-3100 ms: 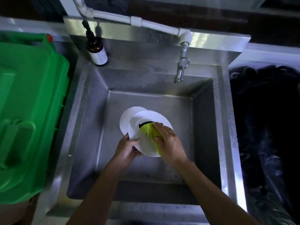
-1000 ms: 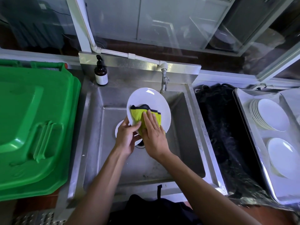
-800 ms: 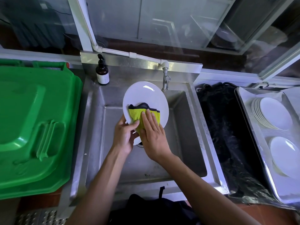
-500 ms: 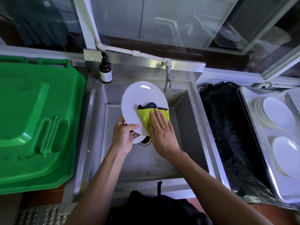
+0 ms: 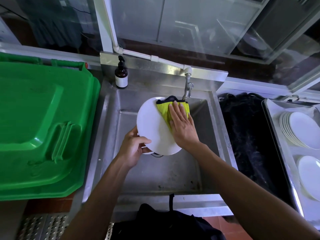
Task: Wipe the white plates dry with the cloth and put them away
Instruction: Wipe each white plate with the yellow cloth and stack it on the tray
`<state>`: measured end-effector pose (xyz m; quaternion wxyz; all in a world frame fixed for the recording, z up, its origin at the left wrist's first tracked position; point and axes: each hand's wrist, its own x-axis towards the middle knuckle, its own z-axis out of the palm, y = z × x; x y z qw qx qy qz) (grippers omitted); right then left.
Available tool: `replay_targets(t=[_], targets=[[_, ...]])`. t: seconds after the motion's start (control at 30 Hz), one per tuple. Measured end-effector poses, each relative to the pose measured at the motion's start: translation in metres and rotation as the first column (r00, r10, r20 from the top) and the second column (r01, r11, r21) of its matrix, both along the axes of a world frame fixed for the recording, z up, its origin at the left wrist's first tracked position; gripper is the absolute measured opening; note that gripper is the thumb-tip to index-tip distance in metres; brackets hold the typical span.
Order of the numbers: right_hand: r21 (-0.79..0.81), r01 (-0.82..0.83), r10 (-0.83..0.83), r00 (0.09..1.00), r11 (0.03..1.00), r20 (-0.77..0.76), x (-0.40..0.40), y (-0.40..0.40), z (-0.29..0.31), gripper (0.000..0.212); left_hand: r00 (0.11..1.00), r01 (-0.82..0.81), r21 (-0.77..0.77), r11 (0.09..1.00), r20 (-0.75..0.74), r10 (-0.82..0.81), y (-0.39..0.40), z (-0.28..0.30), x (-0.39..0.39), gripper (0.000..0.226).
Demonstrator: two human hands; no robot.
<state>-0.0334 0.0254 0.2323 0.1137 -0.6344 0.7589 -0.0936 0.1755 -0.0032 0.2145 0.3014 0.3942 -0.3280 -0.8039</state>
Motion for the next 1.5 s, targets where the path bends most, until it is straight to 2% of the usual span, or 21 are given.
replay_targets(t=[0.17,0.37,0.5,0.77,0.9,1.1,1.3,1.5], targets=[[-0.053,-0.151,0.151,0.989,0.987,0.000,0.009,-0.008,0.003,0.057,0.998,0.063,-0.021,0.998,0.022,-0.062,-0.001,0.003,0.001,0.061],[-0.100,-0.258,0.262,0.964,0.961,0.036,0.032,0.001,-0.002,0.055,0.995,0.090,-0.030,0.996,0.042,-0.088,-0.007,0.004,0.001,0.055],[-0.102,-0.347,0.352,0.935,0.932,0.034,0.045,0.017,-0.002,0.067,0.994,0.088,-0.056,0.995,0.066,-0.084,-0.008,0.001,0.000,0.046],[-0.141,-0.489,0.486,0.872,0.861,-0.059,0.037,0.013,0.006,0.060,0.984,0.157,-0.046,0.987,0.092,-0.152,-0.003,0.001,0.001,0.051],[-0.205,-0.435,0.424,0.900,0.877,-0.097,0.032,-0.007,0.007,0.069,0.978,0.176,-0.029,0.984,0.120,-0.172,-0.002,0.004,-0.002,0.055],[-0.219,-0.317,0.306,0.948,0.923,-0.085,0.022,-0.019,0.004,0.054,0.983,0.124,-0.030,0.992,0.141,-0.118,0.000,0.005,-0.003,0.062],[-0.188,-0.092,0.098,0.995,0.978,0.026,0.010,-0.017,-0.002,0.054,0.988,0.059,-0.053,0.997,0.146,-0.051,0.008,0.006,0.000,0.055],[-0.118,0.096,-0.083,0.990,0.988,0.110,0.003,0.000,-0.014,0.057,0.988,-0.041,-0.039,0.998,0.149,0.047,0.013,0.001,-0.004,0.056]])
